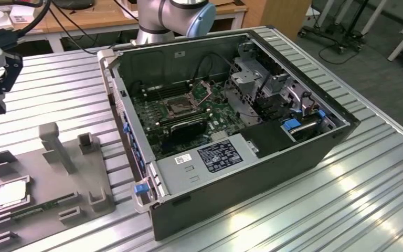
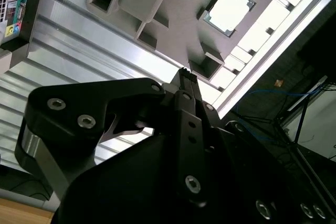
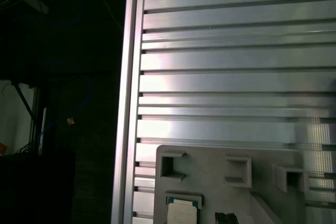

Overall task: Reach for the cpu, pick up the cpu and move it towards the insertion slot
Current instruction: 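Reach for the cpu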

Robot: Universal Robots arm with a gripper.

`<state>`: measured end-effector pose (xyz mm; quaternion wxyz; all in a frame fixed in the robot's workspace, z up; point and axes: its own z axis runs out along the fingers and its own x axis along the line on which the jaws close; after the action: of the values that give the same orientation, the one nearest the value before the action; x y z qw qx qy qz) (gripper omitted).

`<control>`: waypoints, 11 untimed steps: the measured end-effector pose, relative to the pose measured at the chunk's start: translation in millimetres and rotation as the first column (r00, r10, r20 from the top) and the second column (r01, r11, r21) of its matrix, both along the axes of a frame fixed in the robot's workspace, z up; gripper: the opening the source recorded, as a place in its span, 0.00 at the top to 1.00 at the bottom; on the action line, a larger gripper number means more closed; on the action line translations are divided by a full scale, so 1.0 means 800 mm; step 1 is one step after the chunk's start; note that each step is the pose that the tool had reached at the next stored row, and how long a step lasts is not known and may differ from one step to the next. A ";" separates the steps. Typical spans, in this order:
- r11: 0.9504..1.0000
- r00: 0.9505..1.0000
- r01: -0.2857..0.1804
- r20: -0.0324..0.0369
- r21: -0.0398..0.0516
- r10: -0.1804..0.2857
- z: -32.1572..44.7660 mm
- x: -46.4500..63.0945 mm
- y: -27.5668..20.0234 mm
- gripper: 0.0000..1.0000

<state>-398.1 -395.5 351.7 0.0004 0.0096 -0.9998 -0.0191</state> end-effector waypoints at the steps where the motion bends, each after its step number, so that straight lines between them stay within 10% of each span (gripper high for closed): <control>1: 1.000 1.000 0.000 0.000 0.000 0.000 0.0000 0.000 0.0000 0.89; 11: 1.000 1.000 0.000 0.000 0.000 0.000 -0.0009 -0.003 0.0000 0.89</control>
<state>-400.4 -395.5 351.0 0.0005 0.0095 -0.9998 -0.0191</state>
